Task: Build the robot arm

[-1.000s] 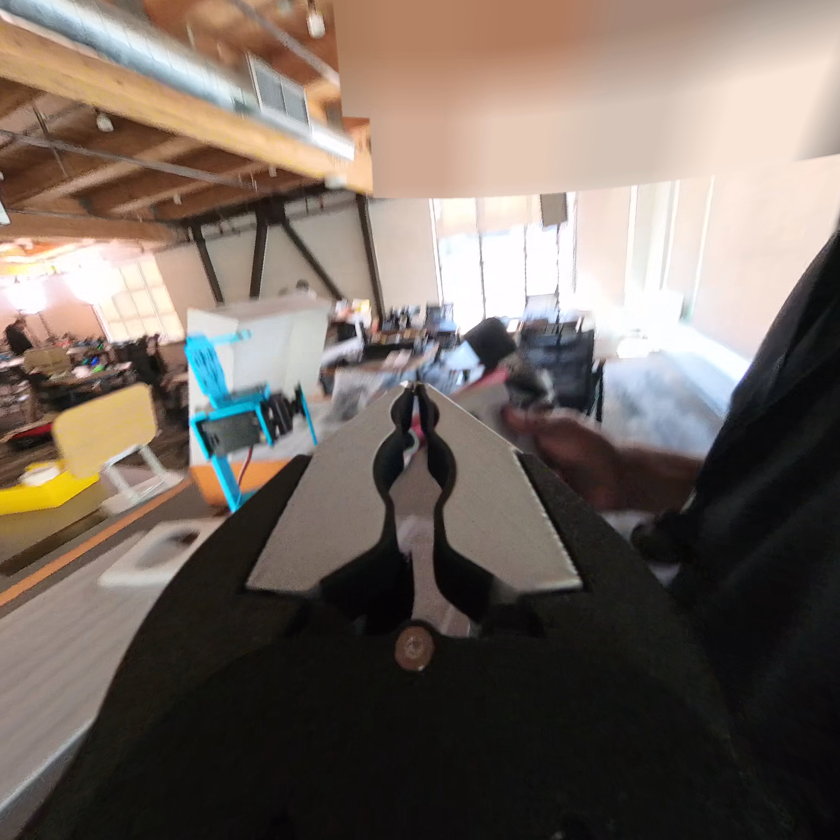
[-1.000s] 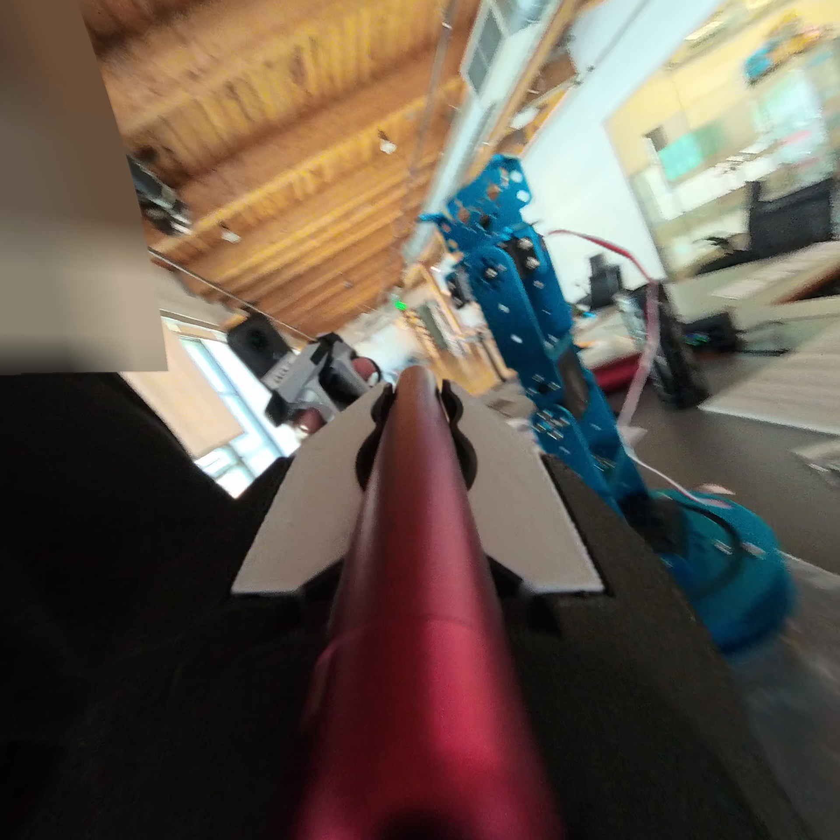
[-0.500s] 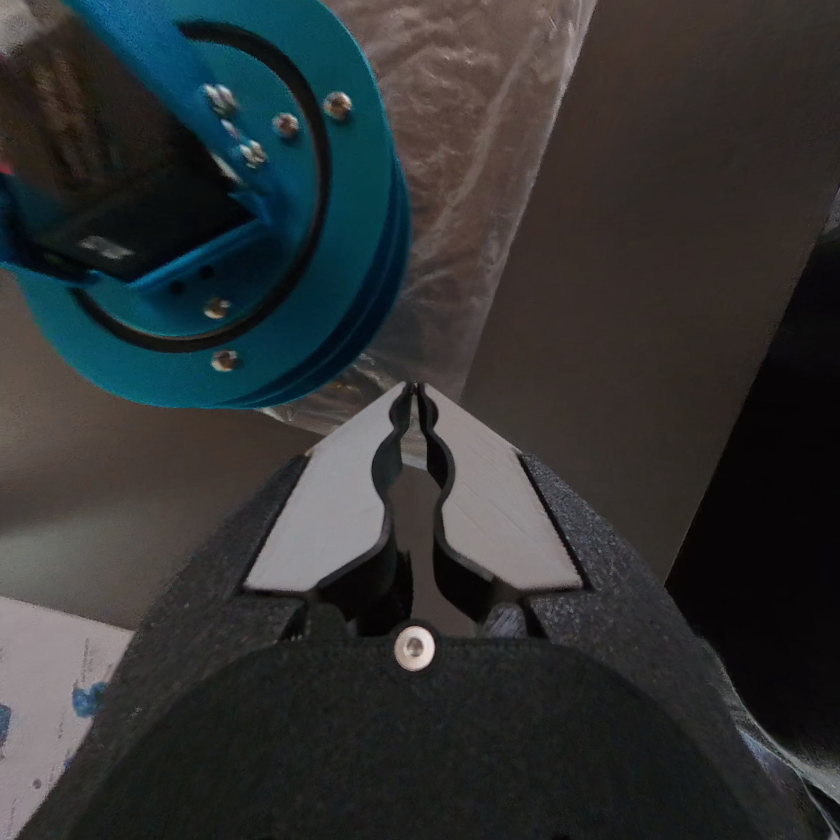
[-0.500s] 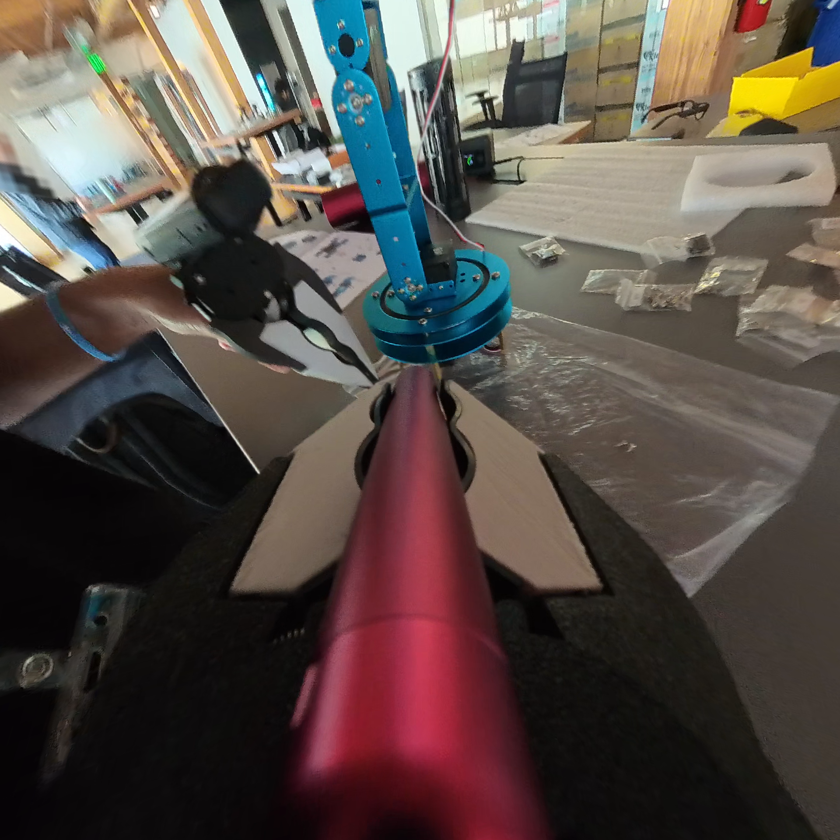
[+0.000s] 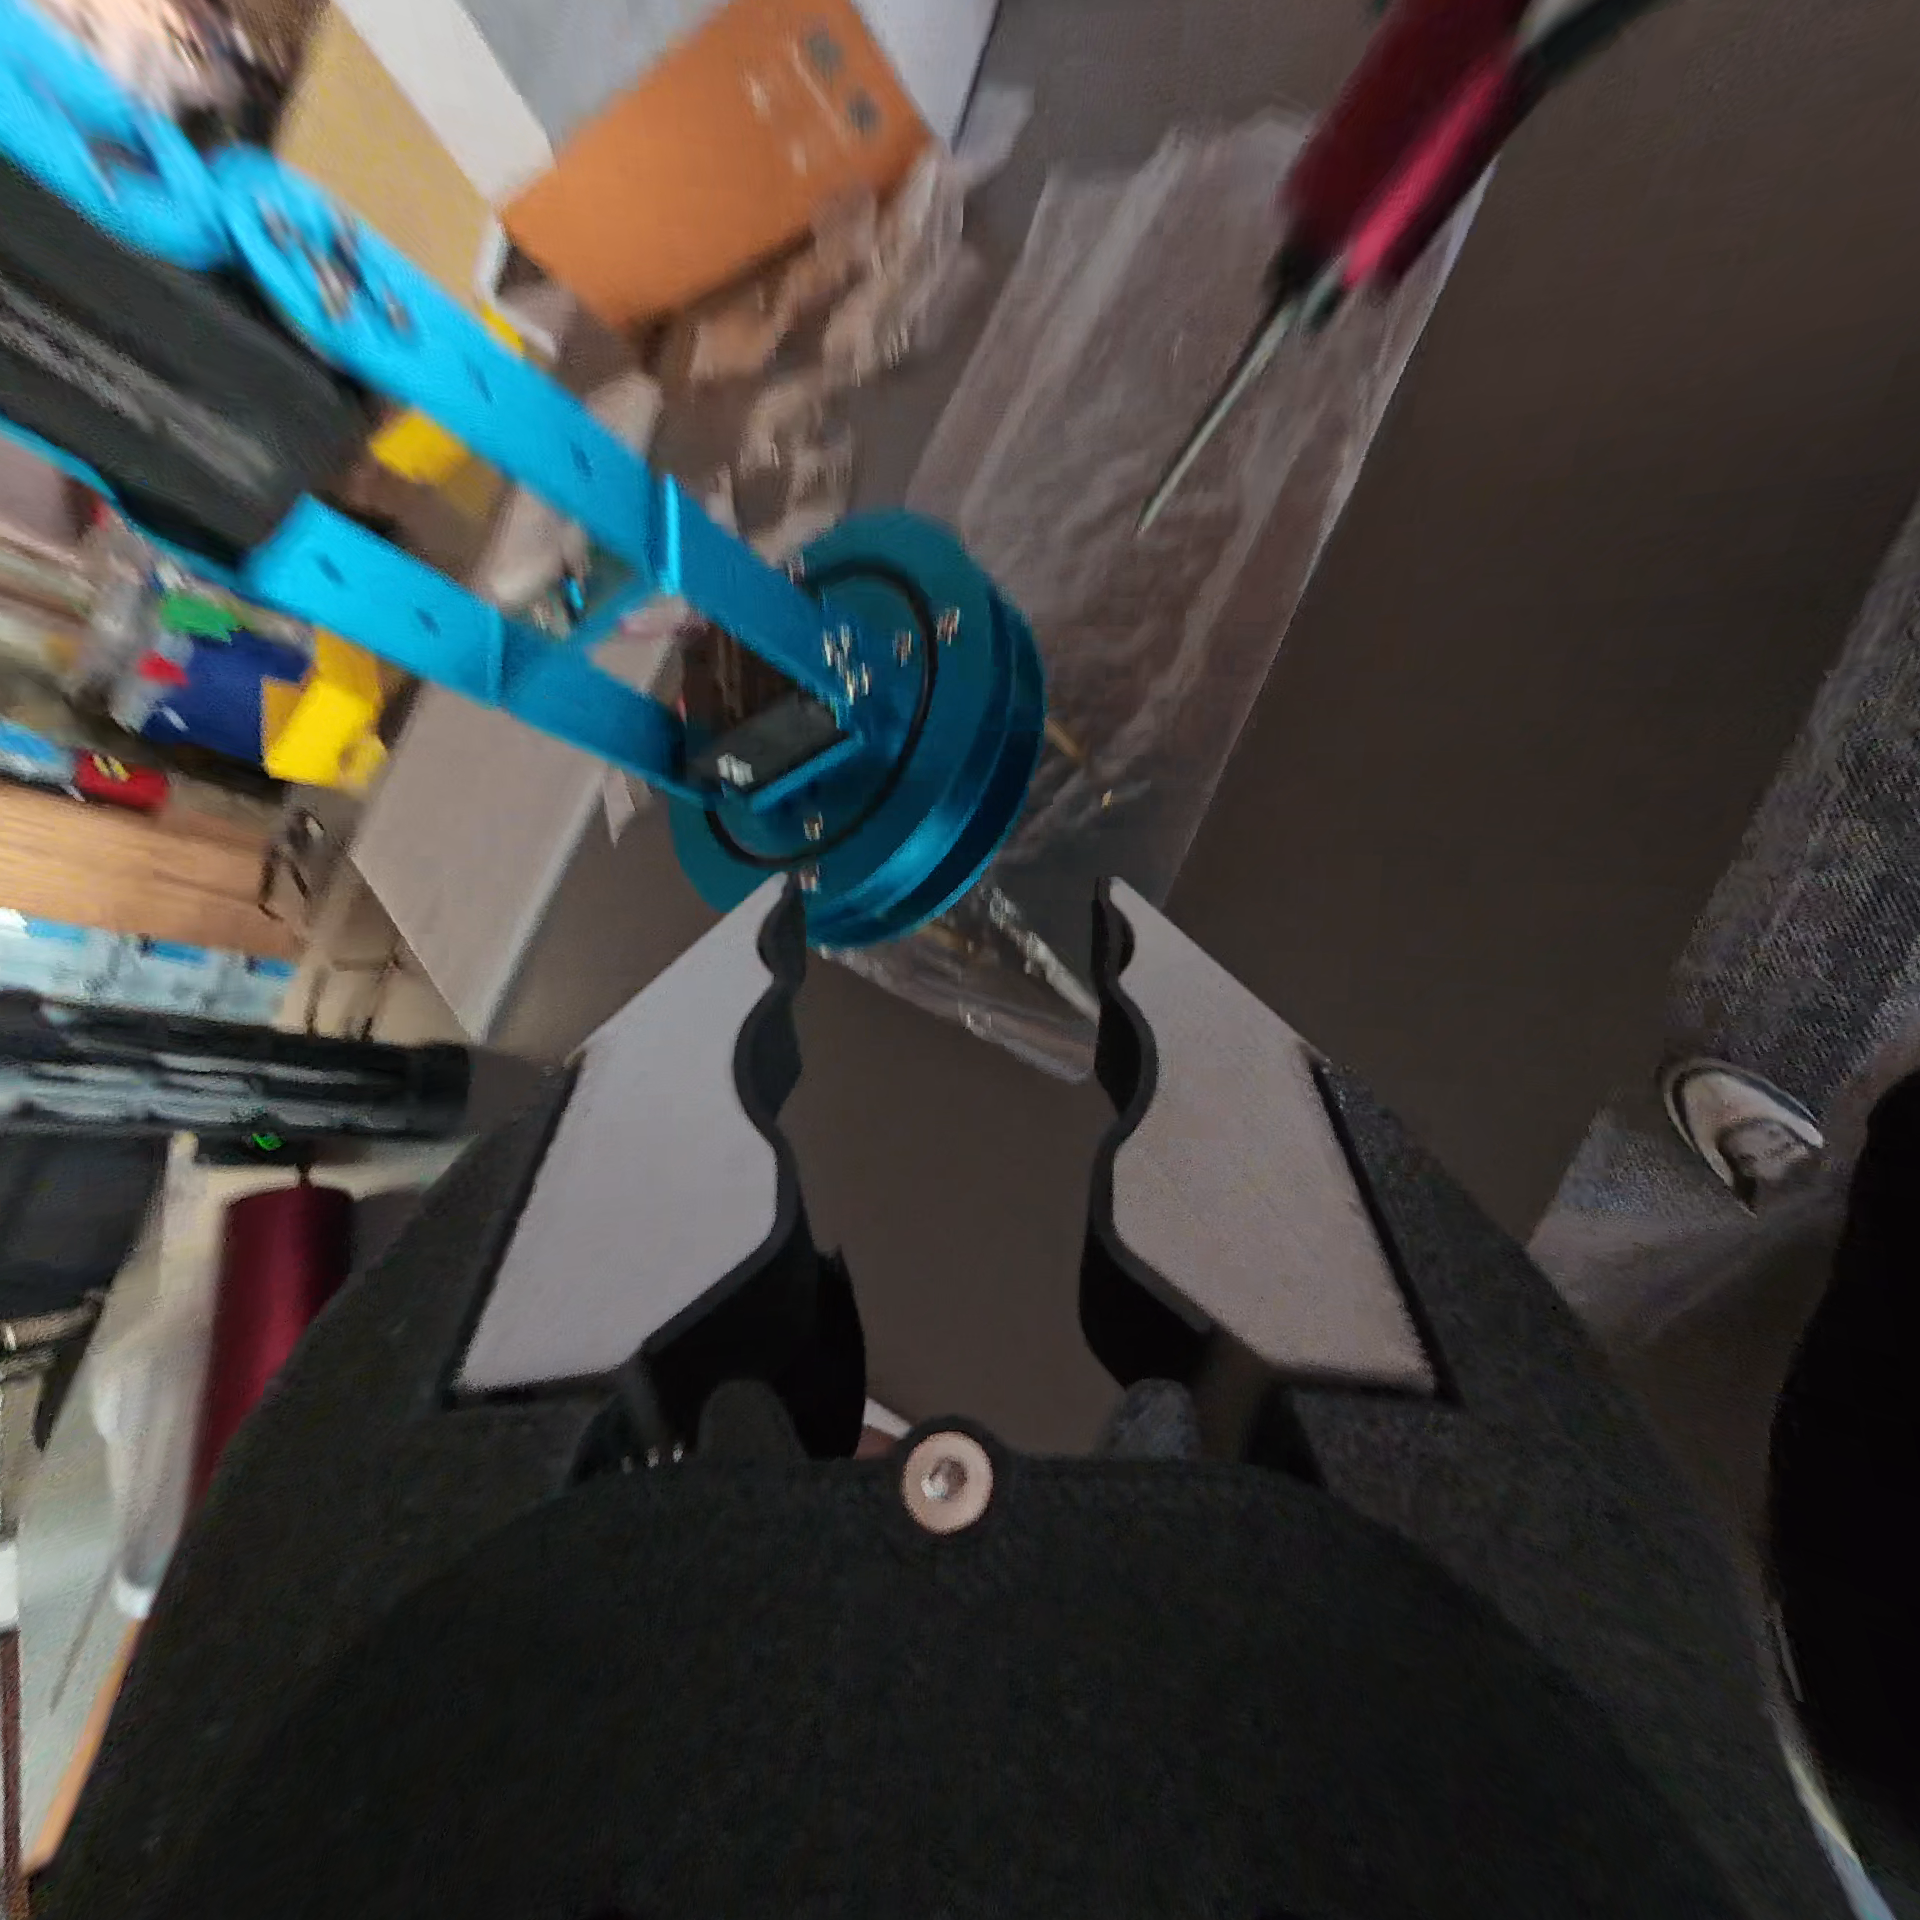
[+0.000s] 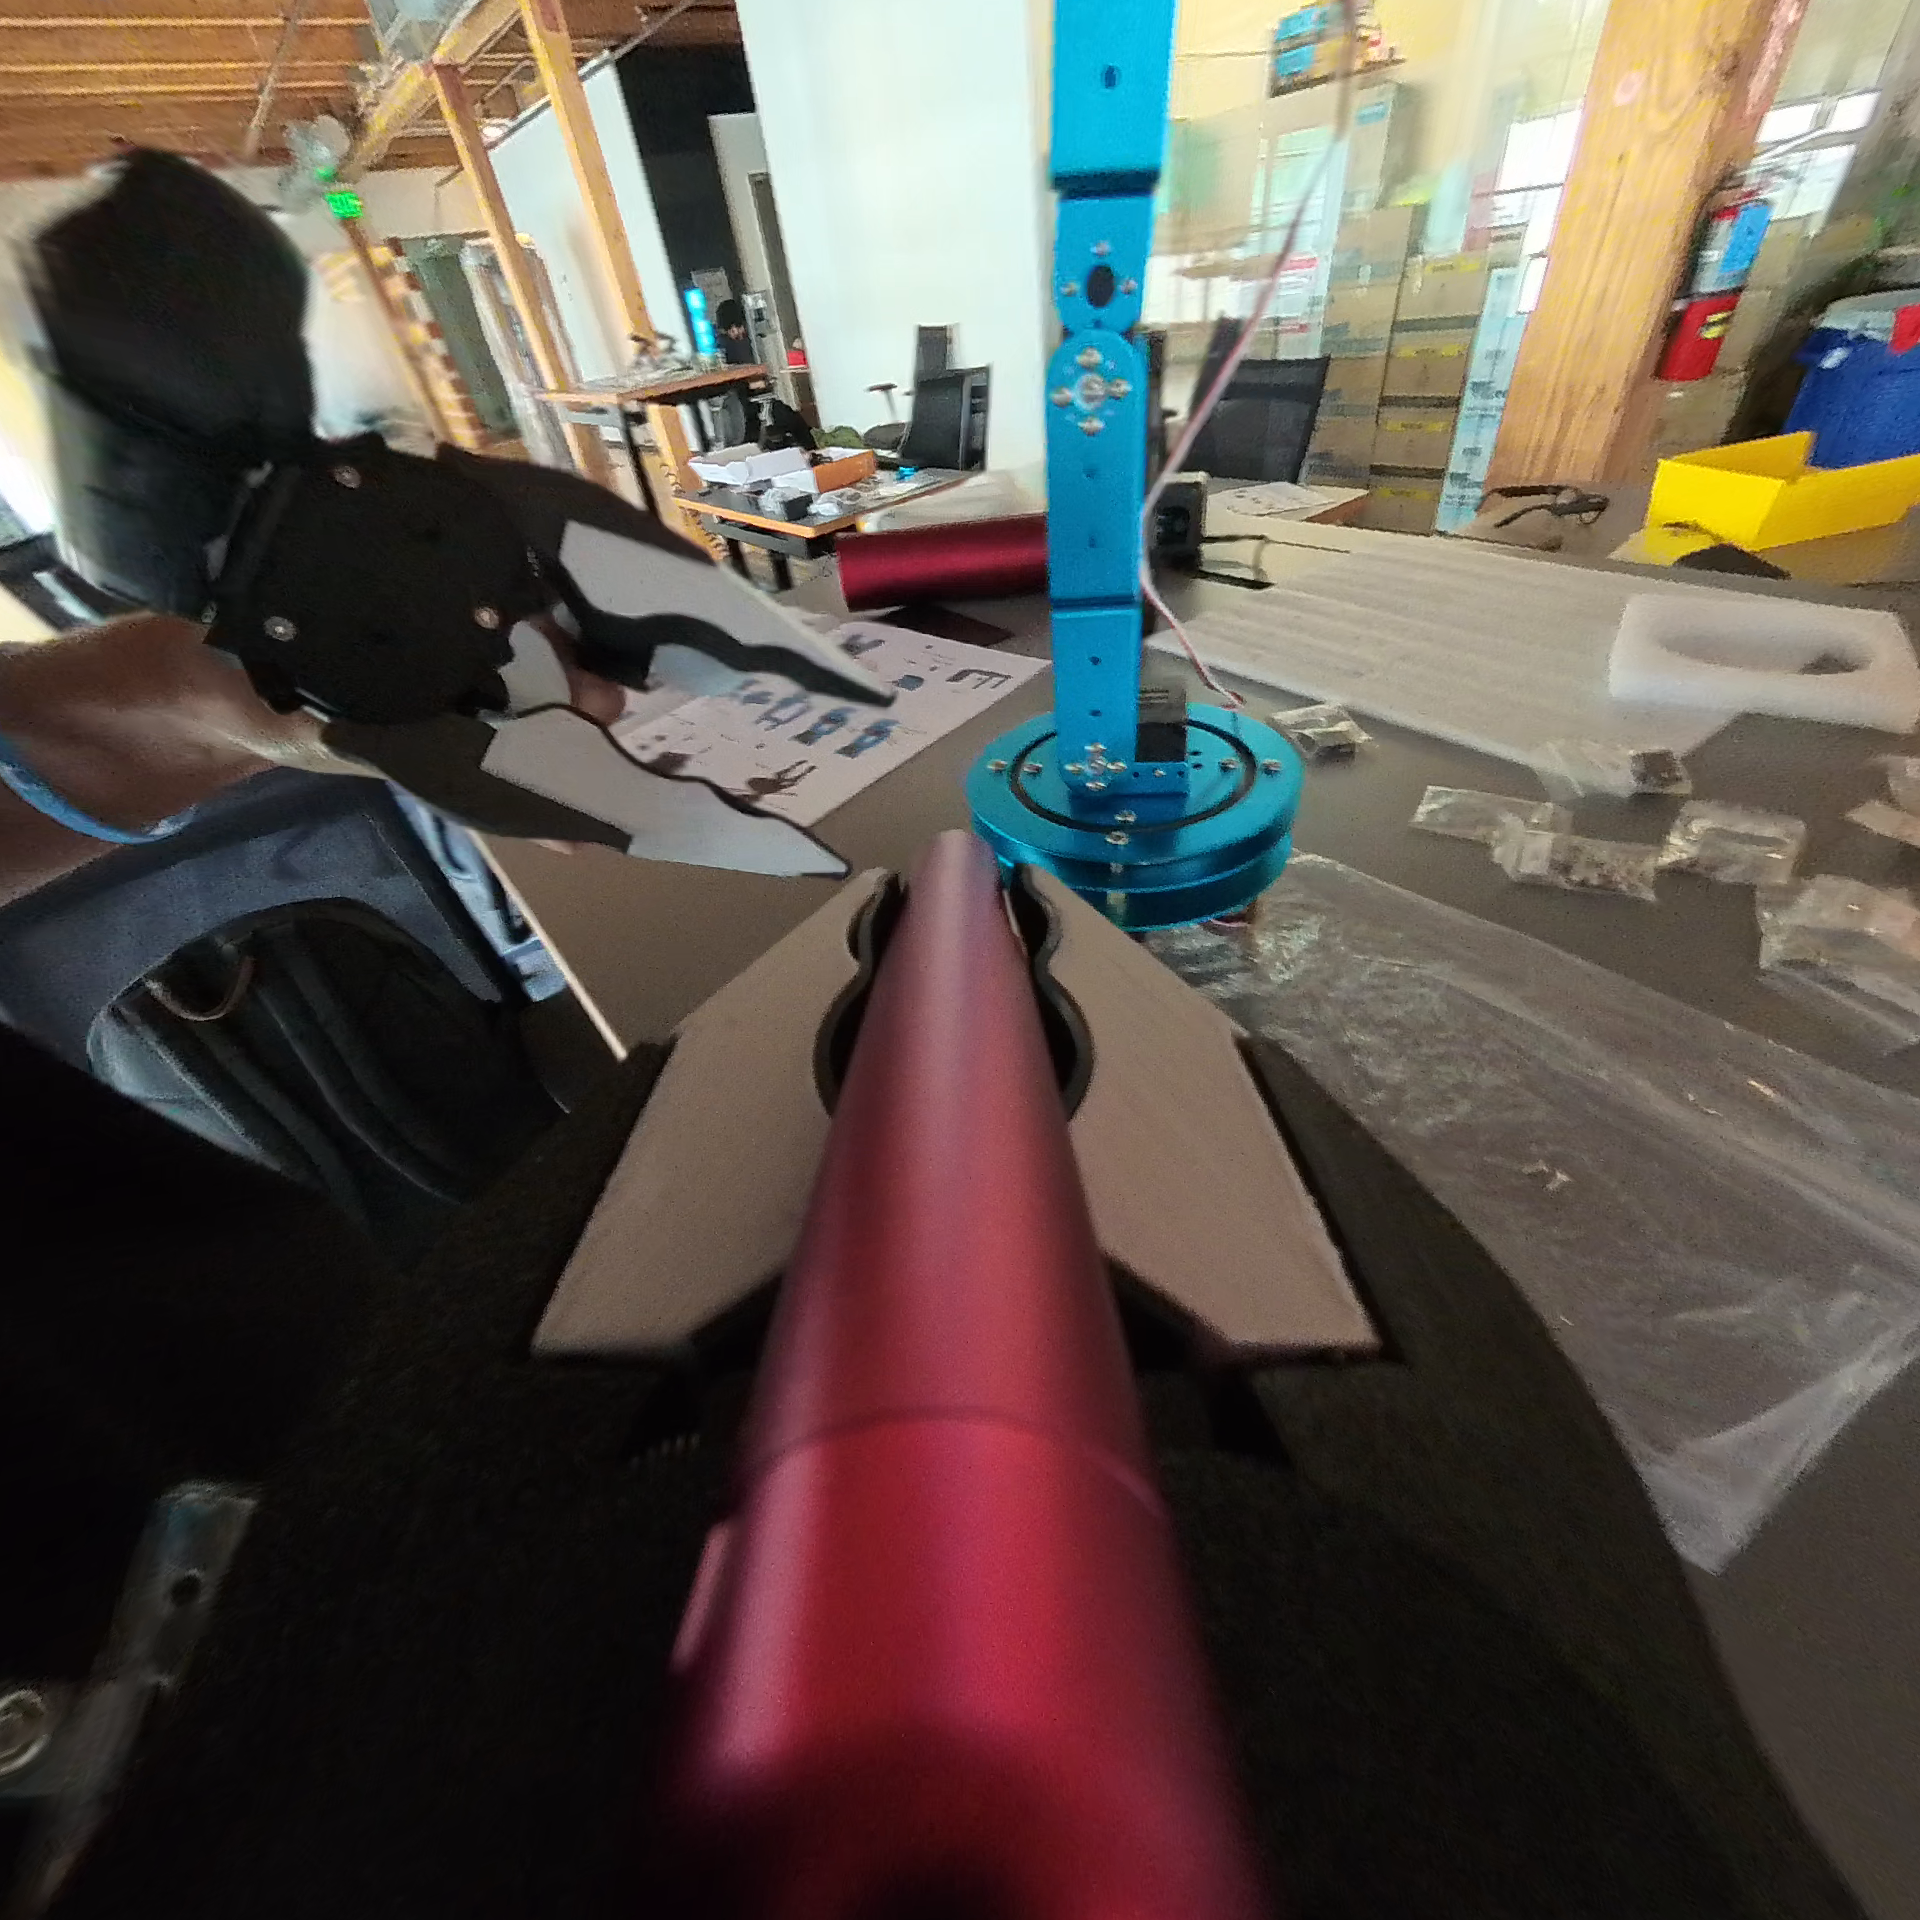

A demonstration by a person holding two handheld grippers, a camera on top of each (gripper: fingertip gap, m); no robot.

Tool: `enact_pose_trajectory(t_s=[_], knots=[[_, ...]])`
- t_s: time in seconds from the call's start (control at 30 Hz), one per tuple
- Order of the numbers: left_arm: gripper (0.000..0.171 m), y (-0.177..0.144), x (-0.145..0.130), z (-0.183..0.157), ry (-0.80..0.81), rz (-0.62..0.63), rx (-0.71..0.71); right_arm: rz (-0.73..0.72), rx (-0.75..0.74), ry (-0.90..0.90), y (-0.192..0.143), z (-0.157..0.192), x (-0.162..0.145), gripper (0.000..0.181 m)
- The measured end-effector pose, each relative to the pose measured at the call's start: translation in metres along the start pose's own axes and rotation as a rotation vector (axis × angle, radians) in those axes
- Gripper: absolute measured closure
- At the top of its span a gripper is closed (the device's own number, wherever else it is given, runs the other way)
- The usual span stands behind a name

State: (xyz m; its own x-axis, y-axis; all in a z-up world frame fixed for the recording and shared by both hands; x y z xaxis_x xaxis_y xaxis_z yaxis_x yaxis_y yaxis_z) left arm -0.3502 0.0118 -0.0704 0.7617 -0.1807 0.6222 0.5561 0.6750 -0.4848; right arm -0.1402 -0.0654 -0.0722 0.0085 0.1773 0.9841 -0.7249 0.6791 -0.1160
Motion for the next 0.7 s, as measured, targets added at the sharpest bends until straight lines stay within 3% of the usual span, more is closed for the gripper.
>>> enact_pose_trajectory(t_s=[0.2, 0.23, 0.3, 0.33, 0.7], knots=[[0.119, -0.016, 0.043, -0.038, 0.314, -0.312, 0.161, 0.002, 0.173, 0.058, 0.022, 0.016, 0.015, 0.159], [0.126, -0.015, 0.044, -0.043, 0.347, -0.345, 0.204, 0.01, 0.196, 0.061, 0.027, 0.019, 0.018, 0.158], [0.155, -0.011, 0.045, -0.044, 0.417, -0.35, 0.334, 0.024, 0.215, 0.048, 0.033, 0.023, 0.023, 0.159], [0.155, -0.009, 0.045, -0.043, 0.447, -0.341, 0.365, 0.035, 0.197, 0.023, 0.035, 0.024, 0.025, 0.159], [0.159, -0.014, 0.045, -0.028, 0.374, -0.327, 0.168, 0.067, 0.236, -0.086, 0.04, 0.024, 0.03, 0.158]])
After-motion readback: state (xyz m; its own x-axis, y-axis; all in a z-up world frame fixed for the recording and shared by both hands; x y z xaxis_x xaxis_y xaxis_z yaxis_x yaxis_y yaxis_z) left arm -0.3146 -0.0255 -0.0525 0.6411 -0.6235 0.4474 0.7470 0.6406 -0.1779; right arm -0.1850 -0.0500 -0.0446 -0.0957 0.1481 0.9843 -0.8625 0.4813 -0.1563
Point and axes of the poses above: each gripper's, where its closed fingertips meet, y out along the fingers, x out of its top, z = x × y across the jaws, the point moved 10 cm from there along -y, back along the fingers, and after that the axes turned 6 degrees about x, right-handed, at the moved point
